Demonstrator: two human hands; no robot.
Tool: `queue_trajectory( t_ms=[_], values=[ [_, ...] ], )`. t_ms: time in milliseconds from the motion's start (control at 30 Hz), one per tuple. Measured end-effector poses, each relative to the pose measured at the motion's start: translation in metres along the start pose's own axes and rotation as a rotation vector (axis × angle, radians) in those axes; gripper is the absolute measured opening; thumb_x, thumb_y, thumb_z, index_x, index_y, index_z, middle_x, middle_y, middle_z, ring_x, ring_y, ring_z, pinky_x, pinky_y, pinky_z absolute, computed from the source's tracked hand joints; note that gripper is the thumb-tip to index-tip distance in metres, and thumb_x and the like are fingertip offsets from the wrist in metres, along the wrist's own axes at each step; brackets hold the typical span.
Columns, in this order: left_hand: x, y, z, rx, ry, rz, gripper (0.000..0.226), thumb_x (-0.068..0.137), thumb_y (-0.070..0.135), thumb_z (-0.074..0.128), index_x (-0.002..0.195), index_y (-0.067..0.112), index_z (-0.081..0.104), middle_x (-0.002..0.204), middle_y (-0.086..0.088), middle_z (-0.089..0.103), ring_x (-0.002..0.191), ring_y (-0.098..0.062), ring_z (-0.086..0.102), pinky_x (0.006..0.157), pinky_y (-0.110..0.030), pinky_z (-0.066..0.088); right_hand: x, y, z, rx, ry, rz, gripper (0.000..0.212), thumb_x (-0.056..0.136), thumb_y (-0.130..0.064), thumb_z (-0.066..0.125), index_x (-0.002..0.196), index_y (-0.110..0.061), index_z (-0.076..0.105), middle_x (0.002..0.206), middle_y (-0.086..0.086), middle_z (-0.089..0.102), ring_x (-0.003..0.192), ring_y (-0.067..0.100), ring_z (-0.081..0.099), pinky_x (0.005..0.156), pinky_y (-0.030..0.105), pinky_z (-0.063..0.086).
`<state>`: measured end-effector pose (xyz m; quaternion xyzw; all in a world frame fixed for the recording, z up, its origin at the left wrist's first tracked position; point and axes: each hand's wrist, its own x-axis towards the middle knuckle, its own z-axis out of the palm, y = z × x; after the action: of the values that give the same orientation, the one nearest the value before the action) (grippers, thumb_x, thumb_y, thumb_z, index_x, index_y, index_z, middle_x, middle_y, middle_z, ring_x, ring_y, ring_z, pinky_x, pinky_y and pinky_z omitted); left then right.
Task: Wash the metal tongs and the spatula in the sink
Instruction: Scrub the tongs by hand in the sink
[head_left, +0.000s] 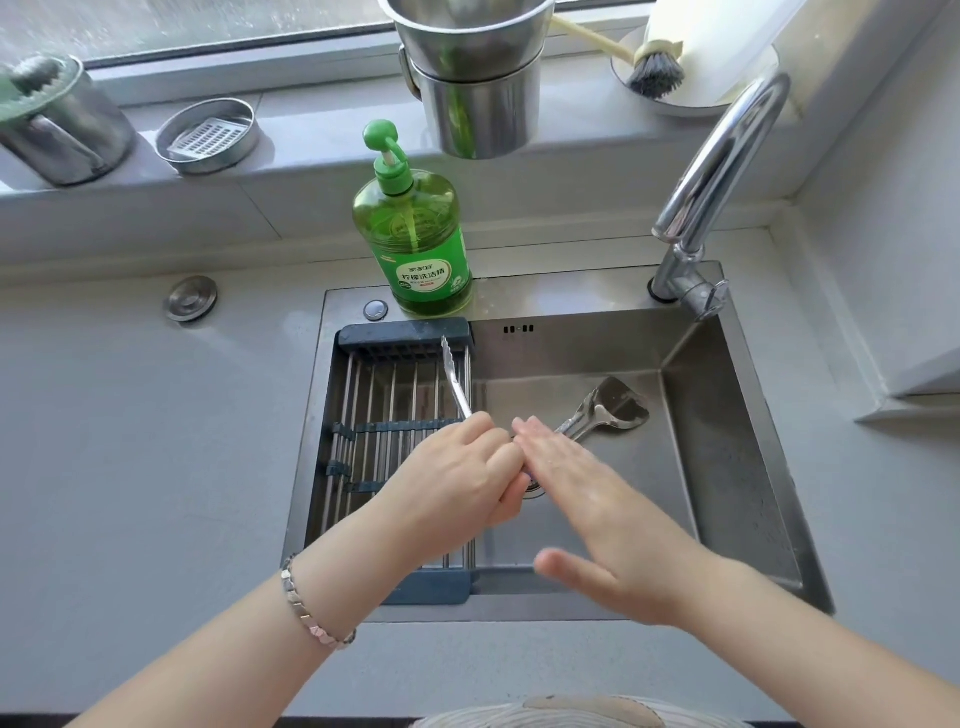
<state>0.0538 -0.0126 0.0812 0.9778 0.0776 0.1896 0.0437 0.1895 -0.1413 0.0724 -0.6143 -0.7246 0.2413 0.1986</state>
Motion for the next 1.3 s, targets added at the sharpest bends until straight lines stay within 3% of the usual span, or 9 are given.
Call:
queue_trajectory(
  t_ms=[133,367,467,600,767,867,1067,1167,1300],
  values=[
    [-0.004,0.001,-0.005,0.069,-0.070,0.038,0.036,0.088,0.016,0.039,0.057,0.010,0.054,0.055,-0.002,0.052,0.051,-0.020,0.049,0.043,-0.023,0.042,0.002,0.033,-0.005,0.114,0.102,0.268,0.098,0.077,-0.080,0.003,0.146,-0.013,0.017,0.151,-0.010,0.007,0.143,0.003,0.004,0.116,0.019,0.000],
    [-0.007,0.003,0.009,0.138,-0.104,0.205,0.044,0.095,0.017,0.030,0.062,0.014,0.059,0.063,0.001,0.059,0.066,-0.019,0.060,0.053,-0.029,0.048,0.028,0.045,-0.014,1.568,0.432,1.050,0.021,0.095,-0.021,0.051,0.104,-0.003,0.049,0.101,0.026,0.060,0.076,0.029,0.071,0.066,0.032,0.060],
    [-0.010,0.000,0.020,0.186,-0.072,0.240,0.036,0.091,0.015,0.037,0.070,0.015,0.067,0.089,-0.003,0.070,0.105,-0.021,0.059,0.085,-0.034,0.048,0.035,0.045,-0.014,1.548,0.480,1.136,0.015,0.093,0.007,0.042,0.107,0.002,0.047,0.086,0.025,0.062,0.055,0.024,0.070,0.052,0.031,0.059],
    [-0.016,-0.001,0.024,-0.024,-0.031,-0.147,0.046,0.080,0.030,0.056,0.124,0.021,0.045,0.136,-0.008,0.035,0.132,-0.025,0.031,0.116,-0.038,0.024,0.040,0.043,-0.015,1.558,0.610,1.189,0.028,0.091,0.016,0.030,0.114,0.009,0.043,0.084,0.027,0.055,0.069,0.032,0.062,0.082,0.044,0.055],
    [0.005,0.016,0.010,-1.028,-0.484,-1.129,0.066,0.084,0.027,0.068,0.139,0.016,0.033,0.119,0.002,0.057,0.093,-0.010,0.063,0.077,-0.024,0.054,0.041,0.028,-0.010,1.489,0.607,1.197,0.027,0.095,0.007,0.039,0.119,0.016,0.044,0.090,0.026,0.061,0.078,0.033,0.065,0.070,0.038,0.055],
    [0.003,0.018,0.019,-0.920,-0.603,-1.031,0.022,0.093,0.024,0.054,0.107,0.008,0.061,0.068,0.005,0.061,0.054,-0.009,0.054,0.058,-0.027,0.047,0.038,0.027,-0.010,1.374,0.604,1.157,0.020,0.093,-0.006,0.054,0.103,0.011,0.057,0.077,0.016,0.064,0.061,0.020,0.067,0.065,0.031,0.060],
    [0.005,0.023,0.016,-0.907,-0.557,-1.057,0.022,0.094,0.025,0.052,0.076,0.016,0.060,0.057,0.005,0.043,0.050,-0.009,0.036,0.053,-0.024,0.032,0.037,0.036,-0.013,1.463,0.782,1.096,0.014,0.094,-0.007,0.052,0.084,0.002,0.056,0.072,0.014,0.060,0.044,0.011,0.064,0.048,0.021,0.056],
    [0.005,0.018,0.016,-0.893,-0.501,-1.078,0.020,0.092,0.023,0.055,0.077,0.014,0.062,0.053,0.006,0.041,0.046,-0.007,0.034,0.049,-0.021,0.030,0.033,0.029,-0.004,1.495,0.613,1.046,0.015,0.095,0.000,0.047,0.083,0.004,0.056,0.081,0.017,0.063,0.064,0.018,0.067,0.067,0.026,0.060],
    [0.001,0.011,0.012,-0.935,-0.474,-1.116,0.021,0.090,0.022,0.058,0.077,0.006,0.063,0.056,-0.003,0.042,0.048,-0.011,0.038,0.054,-0.020,0.034,0.016,0.043,-0.007,0.706,0.591,0.926,0.029,0.099,-0.019,0.039,0.116,-0.005,0.058,0.116,0.013,0.059,0.110,0.022,0.056,0.110,0.037,0.034]
  ],
)
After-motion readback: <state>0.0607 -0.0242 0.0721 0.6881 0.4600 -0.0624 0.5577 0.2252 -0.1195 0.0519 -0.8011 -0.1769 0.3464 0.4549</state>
